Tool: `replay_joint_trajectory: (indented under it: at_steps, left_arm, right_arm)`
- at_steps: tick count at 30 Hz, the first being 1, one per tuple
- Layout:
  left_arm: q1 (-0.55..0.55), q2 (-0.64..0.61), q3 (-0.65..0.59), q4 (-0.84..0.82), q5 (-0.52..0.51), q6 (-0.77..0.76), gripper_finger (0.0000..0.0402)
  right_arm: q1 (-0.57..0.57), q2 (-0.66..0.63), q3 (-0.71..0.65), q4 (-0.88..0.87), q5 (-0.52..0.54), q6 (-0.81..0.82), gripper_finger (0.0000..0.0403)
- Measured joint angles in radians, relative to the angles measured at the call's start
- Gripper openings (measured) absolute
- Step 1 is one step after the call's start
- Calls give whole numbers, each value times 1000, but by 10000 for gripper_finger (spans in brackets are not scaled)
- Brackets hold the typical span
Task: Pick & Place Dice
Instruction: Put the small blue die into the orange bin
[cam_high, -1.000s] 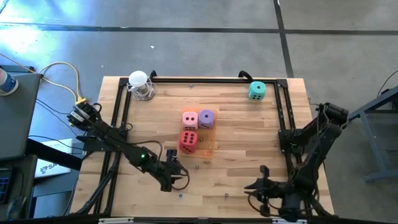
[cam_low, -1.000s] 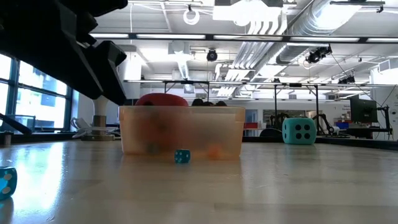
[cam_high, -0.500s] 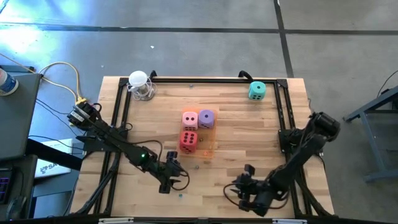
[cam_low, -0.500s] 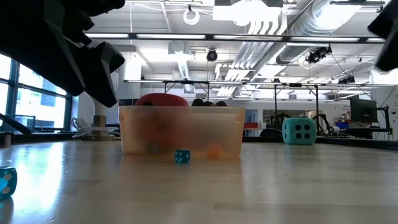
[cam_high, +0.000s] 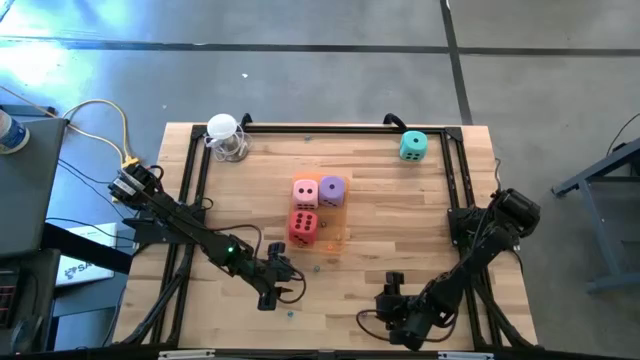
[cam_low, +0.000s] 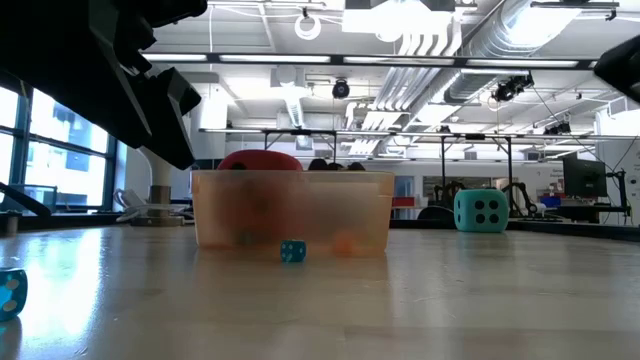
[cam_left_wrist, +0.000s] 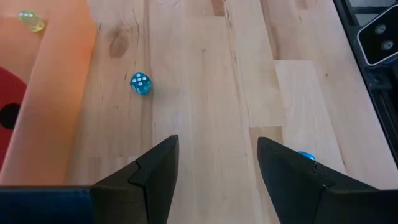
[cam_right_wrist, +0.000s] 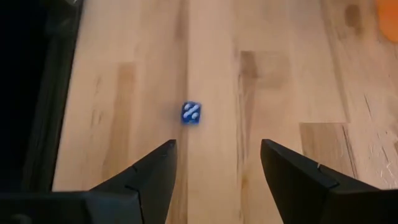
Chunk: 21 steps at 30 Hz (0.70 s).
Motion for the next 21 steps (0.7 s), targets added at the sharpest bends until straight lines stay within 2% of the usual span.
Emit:
replay_joint_trajectory:
  at_steps: [6,10,13,17,21]
  left_arm:
    - [-8,0,0,-2,2,0,210]
    - [-26,0,0,-3,3,19,210]
    - [-38,0,0,-6,2,22,210]
    - [-33,0,0,-11,1,23,210]
    - [-33,0,0,-14,-2,23,210]
  right_arm:
    - [32,11,-4,-12,13,-72,219]
    - [30,94,-14,2,-5,-73,219]
    - [28,132,-11,116,26,-111,219]
    - [20,145,-15,151,39,-144,219]
    - [19,145,-69,261,41,-134,219]
